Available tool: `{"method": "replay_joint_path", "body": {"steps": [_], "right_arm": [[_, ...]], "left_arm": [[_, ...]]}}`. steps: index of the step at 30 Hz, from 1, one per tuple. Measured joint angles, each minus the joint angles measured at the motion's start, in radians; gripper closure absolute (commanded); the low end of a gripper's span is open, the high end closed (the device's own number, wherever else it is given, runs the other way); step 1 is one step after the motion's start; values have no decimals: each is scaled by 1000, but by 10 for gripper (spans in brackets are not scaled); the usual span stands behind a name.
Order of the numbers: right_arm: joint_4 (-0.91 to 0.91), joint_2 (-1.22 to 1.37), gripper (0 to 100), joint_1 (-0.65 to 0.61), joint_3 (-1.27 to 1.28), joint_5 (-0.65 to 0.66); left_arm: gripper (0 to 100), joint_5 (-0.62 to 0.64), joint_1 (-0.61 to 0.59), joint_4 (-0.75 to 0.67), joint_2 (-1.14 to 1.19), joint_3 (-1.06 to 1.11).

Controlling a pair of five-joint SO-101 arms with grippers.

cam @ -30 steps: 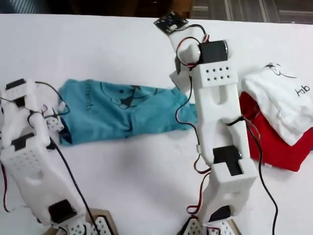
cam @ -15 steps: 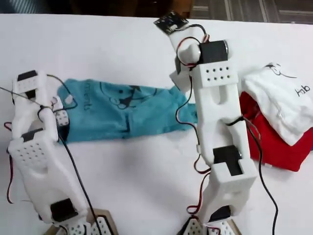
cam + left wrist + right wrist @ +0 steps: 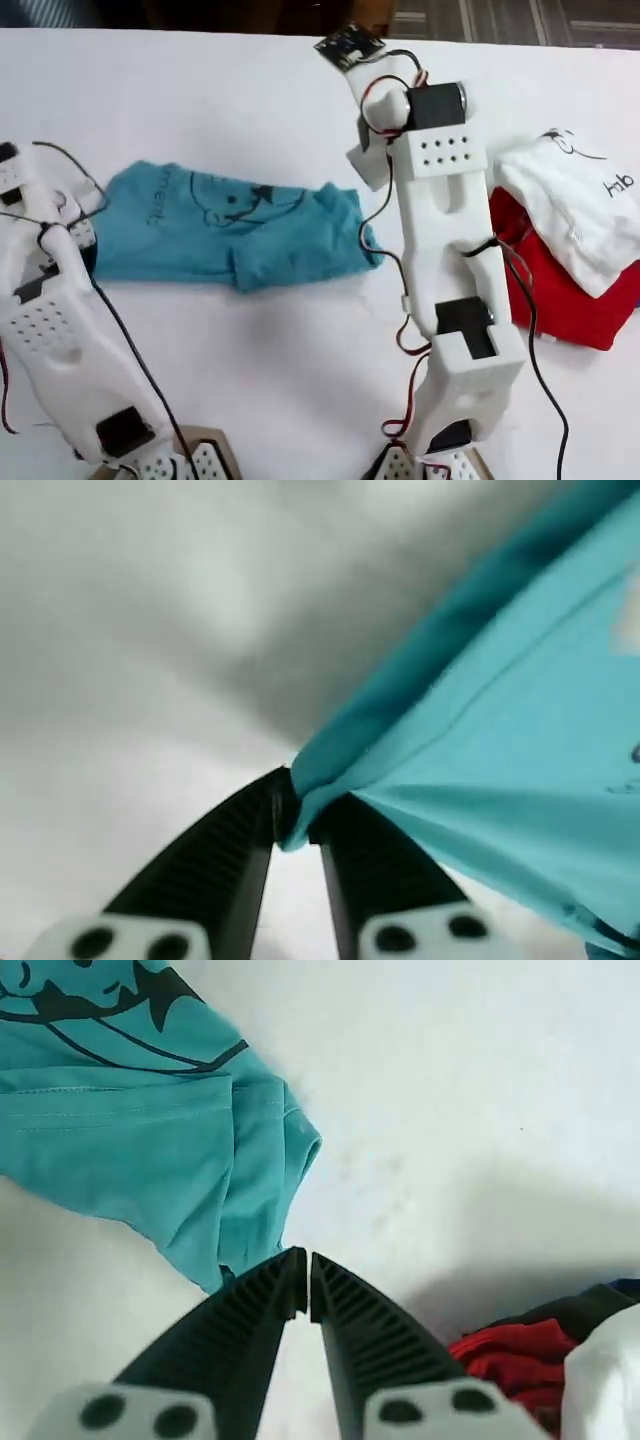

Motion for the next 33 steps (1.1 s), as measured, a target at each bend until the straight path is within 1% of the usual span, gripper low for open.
{"method": "replay_joint_path", "body": {"steps": [7,13,19,26,31,33], "right_arm": [[0,0,981,0,0,0],[0,0,981,0,0,0],[0,0,980,18,0,0],[0,0,980,138,0,0],[0,-51,980,239,2,0],[0,-80,980,269,2,0]], "left_arm": [[974,0,11,14,-2,-12],[974,2,106,14,-5,-15],[974,63,270,37,-57,-106],[974,69,542,43,-120,-267],[975,38,709,43,-120,-368],[975,38,758,43,-120,-384]]}}
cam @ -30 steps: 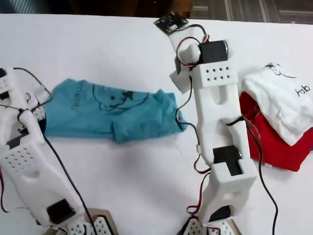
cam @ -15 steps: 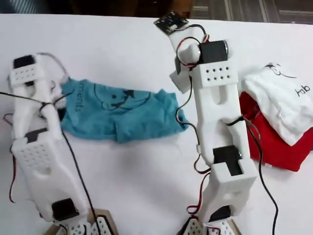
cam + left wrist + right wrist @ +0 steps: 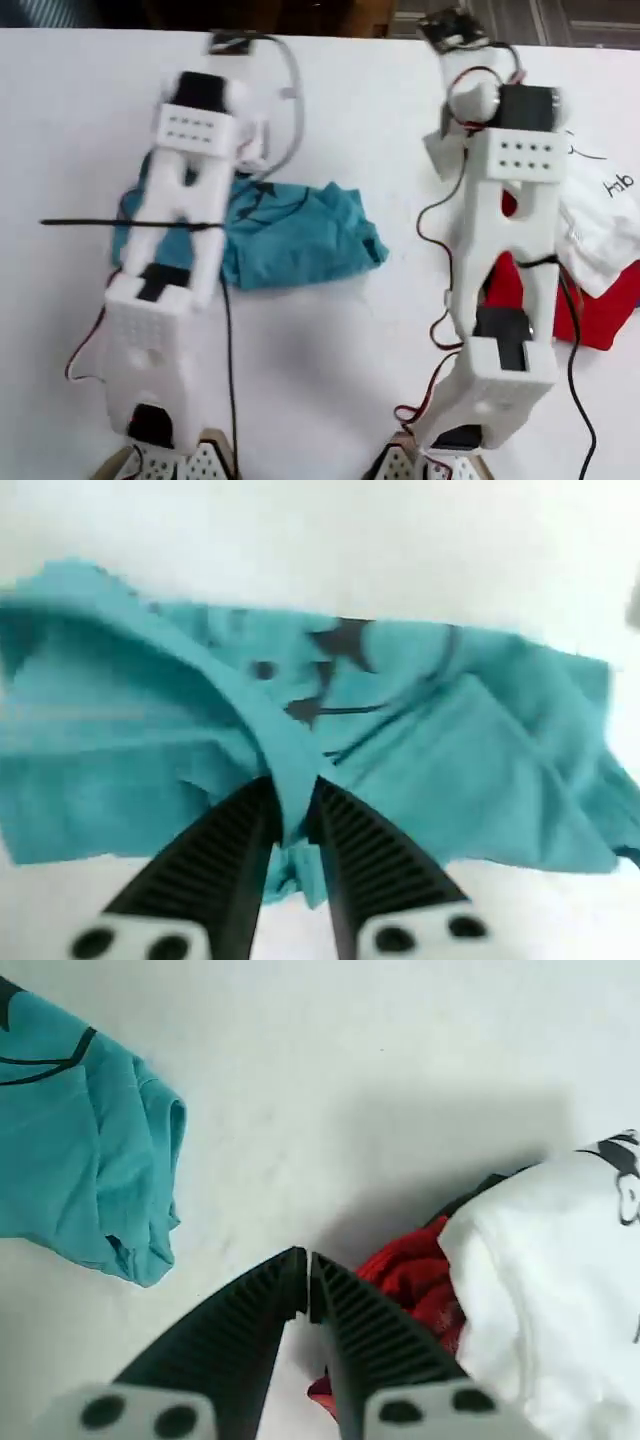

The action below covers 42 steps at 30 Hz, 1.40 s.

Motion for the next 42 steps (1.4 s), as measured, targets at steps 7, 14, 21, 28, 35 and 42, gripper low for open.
{"method": "replay_joint_path", "body": {"steps": [7,14,21,28,35,42], "right_arm": [[0,-38,980,37,0,0],[0,-38,980,43,0,0],[0,-38,980,44,0,0],[0,-38,980,18,0,0],[0,-38,980,-15,3,0],[0,-3,980,-77,75,0]], "left_arm": [[975,0,-71,11,0,-3],[975,-38,-290,12,-3,71],[974,-48,-465,12,-15,34],[972,-58,-497,12,-117,-71],[872,-166,-497,12,-123,46],[815,-180,-525,11,-123,104]]}}
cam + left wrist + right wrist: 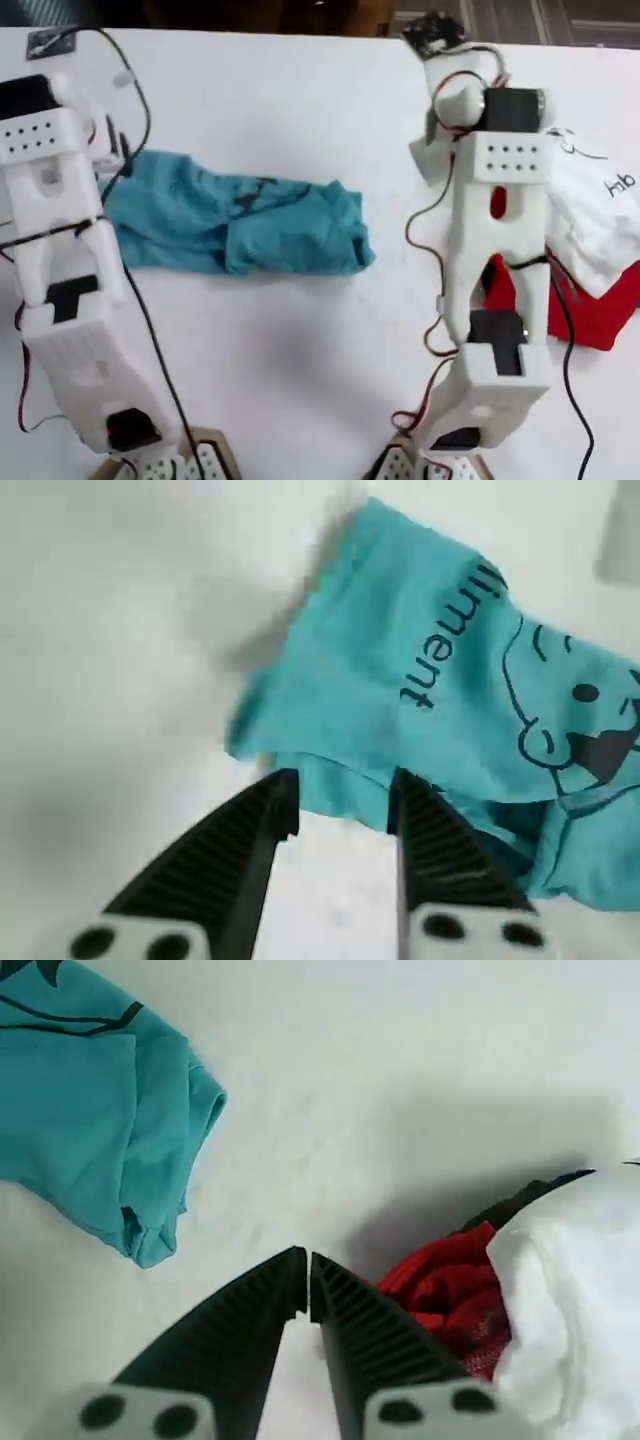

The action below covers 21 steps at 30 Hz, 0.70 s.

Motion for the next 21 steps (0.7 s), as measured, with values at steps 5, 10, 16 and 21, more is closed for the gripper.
{"method": "replay_joint_path", "body": {"steps": [5,10,16,21], "right_arm": [[0,38,980,-51,8,0],[0,97,980,-123,8,0],[-31,212,935,-157,8,0],[-60,270,855,-232,8,0]], "left_arm": [[815,0,-26,-63,0,18],[815,0,-3,-49,81,23],[815,-3,115,-12,126,25],[815,-6,149,-11,126,25]]}}
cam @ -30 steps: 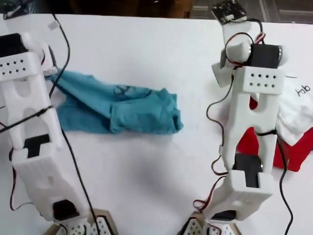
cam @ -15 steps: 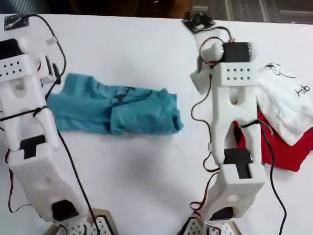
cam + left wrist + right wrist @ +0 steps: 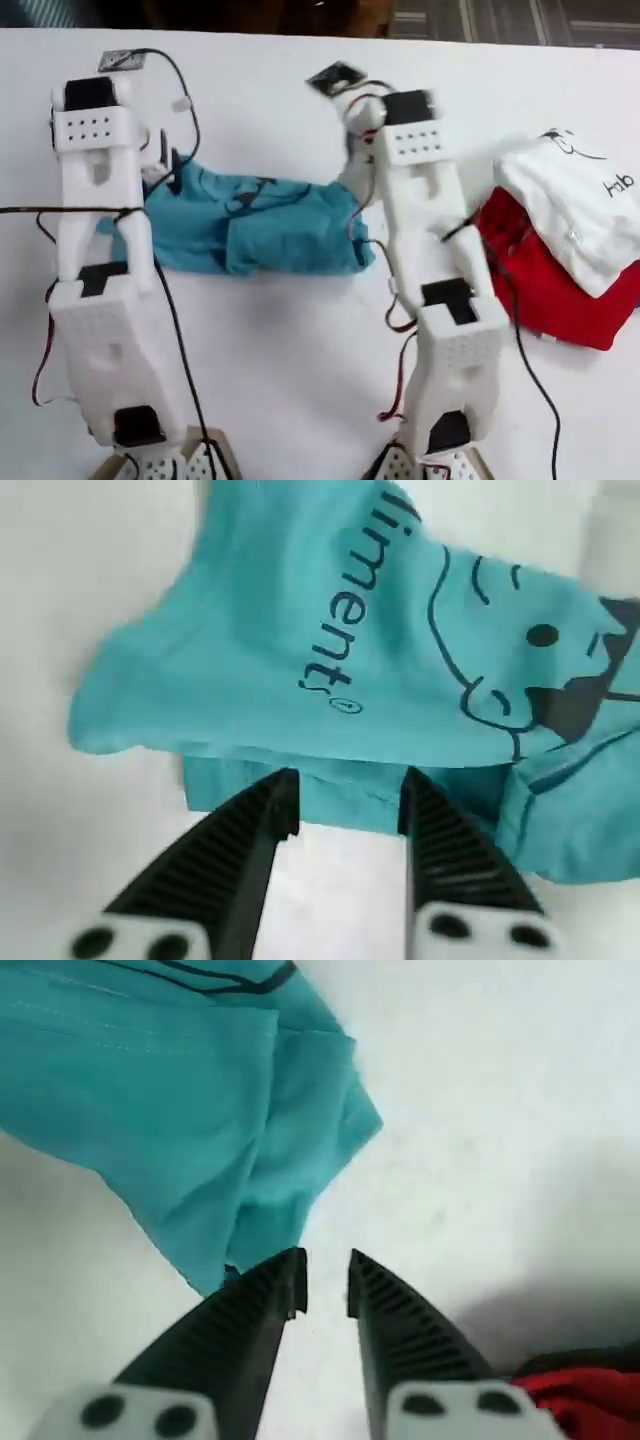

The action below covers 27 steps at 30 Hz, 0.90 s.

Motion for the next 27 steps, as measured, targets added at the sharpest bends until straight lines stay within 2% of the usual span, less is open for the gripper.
{"method": "replay_joint_path", "body": {"steps": [8,12,21,23,26,27], "right_arm": [[-126,66,847,-153,0,0],[-210,135,847,-155,0,0],[-261,244,848,-155,0,0],[-261,256,876,-155,0,0],[-270,261,991,-153,0,0],[-270,261,965,-153,0,0]], "left_arm": [[815,3,-97,11,0,54],[815,-17,-133,11,0,126],[815,-41,-135,11,2,189],[815,-41,-135,11,2,189],[815,-41,-135,11,2,192],[815,-41,-135,11,2,192]]}}
